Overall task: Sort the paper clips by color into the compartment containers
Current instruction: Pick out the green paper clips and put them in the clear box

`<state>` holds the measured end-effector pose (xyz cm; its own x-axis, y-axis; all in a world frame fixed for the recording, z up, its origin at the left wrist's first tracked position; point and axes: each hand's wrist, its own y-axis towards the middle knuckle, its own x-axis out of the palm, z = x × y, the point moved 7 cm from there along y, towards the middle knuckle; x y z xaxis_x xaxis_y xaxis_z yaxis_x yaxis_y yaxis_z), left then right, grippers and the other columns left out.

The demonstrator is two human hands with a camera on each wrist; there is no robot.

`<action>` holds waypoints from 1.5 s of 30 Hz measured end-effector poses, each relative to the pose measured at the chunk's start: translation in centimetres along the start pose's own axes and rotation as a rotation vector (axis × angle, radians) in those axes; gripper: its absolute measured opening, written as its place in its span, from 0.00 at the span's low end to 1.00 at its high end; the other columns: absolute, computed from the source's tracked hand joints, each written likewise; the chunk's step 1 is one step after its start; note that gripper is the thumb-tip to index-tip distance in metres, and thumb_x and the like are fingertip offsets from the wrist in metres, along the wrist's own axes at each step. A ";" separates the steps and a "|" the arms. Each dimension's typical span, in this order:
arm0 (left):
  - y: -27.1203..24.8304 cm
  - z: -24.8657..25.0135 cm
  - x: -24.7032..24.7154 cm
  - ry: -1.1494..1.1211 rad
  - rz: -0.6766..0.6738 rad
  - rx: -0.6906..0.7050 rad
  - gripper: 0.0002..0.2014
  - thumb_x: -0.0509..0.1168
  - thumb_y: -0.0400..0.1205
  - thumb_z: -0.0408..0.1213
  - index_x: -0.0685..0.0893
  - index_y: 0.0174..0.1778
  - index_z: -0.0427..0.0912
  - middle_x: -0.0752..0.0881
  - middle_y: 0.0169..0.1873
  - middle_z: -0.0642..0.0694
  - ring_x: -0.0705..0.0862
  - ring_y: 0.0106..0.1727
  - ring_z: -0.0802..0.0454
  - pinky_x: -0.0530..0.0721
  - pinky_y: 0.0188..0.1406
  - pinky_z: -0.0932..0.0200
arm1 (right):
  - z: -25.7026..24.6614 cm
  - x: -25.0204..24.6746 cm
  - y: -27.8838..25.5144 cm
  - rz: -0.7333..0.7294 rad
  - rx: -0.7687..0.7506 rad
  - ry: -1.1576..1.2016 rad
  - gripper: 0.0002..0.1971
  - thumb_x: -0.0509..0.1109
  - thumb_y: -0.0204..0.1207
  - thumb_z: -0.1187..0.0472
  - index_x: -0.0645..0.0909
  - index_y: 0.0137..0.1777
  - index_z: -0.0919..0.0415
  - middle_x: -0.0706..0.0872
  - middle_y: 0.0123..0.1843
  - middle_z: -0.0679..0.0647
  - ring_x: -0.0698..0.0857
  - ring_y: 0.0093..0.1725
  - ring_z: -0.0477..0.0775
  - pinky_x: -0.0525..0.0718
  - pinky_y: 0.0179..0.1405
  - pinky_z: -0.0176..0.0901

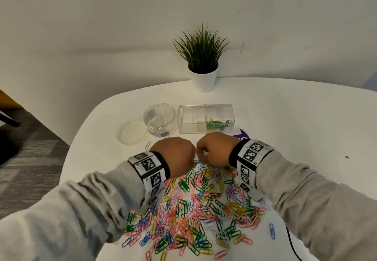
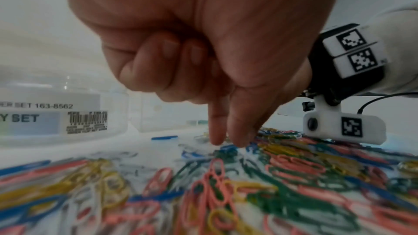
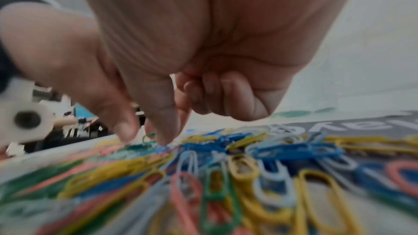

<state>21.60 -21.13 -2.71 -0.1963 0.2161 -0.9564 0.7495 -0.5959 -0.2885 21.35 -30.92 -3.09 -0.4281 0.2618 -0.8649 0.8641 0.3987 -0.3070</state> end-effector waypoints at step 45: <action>1.8 6.3 0.2 -0.170 0.149 0.081 0.14 0.60 0.86 0.44 0.84 0.66 0.54 0.80 0.58 0.47 0.79 0.63 0.46 0.79 0.59 0.51 | 11.6 1.7 -12.4 0.294 0.369 0.058 0.09 0.64 0.84 0.56 0.81 0.60 0.55 0.75 0.55 0.53 0.82 0.54 0.57 0.76 0.49 0.42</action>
<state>18.95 -27.02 -3.68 -0.1962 -0.0084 -0.9805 0.7265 -0.6729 -0.1396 12.99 -45.62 -5.33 -0.1564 0.3693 -0.9160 0.9826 -0.0355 -0.1821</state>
